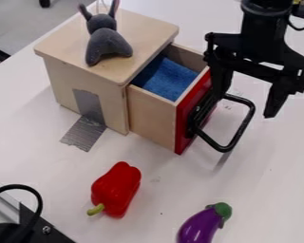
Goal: Move the stuff toy below the drawer and put it on the right side of the table
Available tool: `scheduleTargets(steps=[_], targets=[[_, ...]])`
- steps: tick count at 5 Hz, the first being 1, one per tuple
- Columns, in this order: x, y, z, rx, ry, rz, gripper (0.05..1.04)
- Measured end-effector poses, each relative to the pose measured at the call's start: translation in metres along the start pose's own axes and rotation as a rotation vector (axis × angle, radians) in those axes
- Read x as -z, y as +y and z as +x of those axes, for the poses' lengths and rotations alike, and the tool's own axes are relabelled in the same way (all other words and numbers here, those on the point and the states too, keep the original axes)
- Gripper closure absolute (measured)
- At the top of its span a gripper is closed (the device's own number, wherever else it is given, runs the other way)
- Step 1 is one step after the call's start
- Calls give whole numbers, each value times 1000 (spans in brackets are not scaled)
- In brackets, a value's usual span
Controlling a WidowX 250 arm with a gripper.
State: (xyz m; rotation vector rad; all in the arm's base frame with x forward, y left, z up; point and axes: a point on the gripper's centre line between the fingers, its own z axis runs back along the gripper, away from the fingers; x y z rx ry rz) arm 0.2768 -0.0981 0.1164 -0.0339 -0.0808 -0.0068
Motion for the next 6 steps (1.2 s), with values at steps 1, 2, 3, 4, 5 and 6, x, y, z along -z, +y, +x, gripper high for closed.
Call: scheduleTargets(steps=[1,2,3,4,5,6], targets=[[7,1,-3,-2,28,10,86],[-7,24,7,-21,28,12,86],[-32,54,26,-61,-13,12,86],[-51,84,38,-79,-45,33,86],[-71,113,50,-90,-80,36,86],[-80,136,56,-86,-85,40,86]])
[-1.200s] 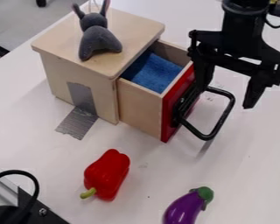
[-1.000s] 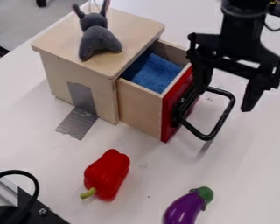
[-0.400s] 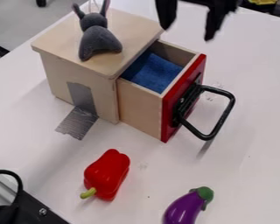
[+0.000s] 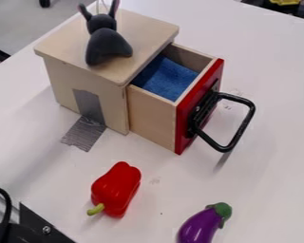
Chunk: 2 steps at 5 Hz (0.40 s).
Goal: Move the stuff toy below the drawer and put it on the right side of the table
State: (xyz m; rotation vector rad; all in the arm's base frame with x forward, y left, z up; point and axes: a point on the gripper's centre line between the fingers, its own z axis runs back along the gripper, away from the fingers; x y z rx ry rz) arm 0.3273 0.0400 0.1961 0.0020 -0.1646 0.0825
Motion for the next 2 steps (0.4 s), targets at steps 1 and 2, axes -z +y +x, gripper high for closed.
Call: scheduleTargets(steps=[1,2], targets=[[0,23,-4,-9,29,-2,86],[1,42,-8,-39,33,-11,86]])
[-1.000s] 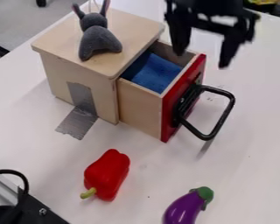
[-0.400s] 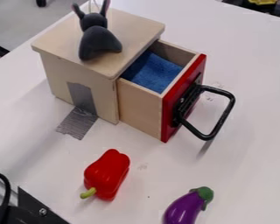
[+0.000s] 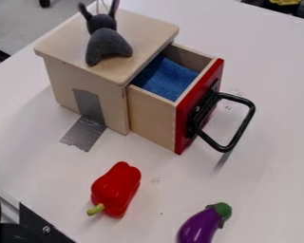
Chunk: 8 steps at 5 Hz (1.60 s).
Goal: Move the stuff toy below the drawer and put it on the right side of the table
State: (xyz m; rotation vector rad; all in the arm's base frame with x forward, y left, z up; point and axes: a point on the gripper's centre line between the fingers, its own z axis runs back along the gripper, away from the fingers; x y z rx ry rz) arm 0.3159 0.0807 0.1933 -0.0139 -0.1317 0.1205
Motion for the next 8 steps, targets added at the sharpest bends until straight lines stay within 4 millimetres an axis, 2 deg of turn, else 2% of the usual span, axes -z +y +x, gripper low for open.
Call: scheduleTargets(steps=[1,2,3,5,7,8], targets=[[24,14,1,-5,66,3,86],[28,23,-1,-1,83,18,86],[36,31,-10,10,117,15,86],[63,34,-33,-6,196,47,118],[67,29,-34,-7,203,89,577],[70,25,-35,-2,213,102,662]])
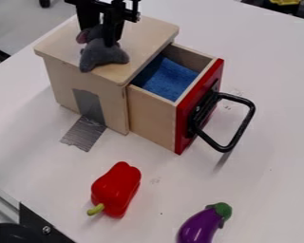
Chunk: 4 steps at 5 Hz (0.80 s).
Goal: Move the stuff toy below the drawer and put it on the right side of the table
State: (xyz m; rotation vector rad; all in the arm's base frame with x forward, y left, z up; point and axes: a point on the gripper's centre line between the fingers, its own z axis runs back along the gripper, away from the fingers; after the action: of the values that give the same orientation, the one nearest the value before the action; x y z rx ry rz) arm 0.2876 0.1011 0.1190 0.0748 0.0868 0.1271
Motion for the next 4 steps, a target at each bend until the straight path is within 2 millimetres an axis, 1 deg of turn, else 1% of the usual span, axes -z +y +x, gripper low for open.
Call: scheduleTargets(steps=[1,2,3,4], targets=[[-3,-5,-1,-14,-2,-22,687],[-13,-34,4,-5,-4,-69,690],[-41,-61,19,8,-64,-98,724],[-41,-98,45,41,-47,-111,772]])
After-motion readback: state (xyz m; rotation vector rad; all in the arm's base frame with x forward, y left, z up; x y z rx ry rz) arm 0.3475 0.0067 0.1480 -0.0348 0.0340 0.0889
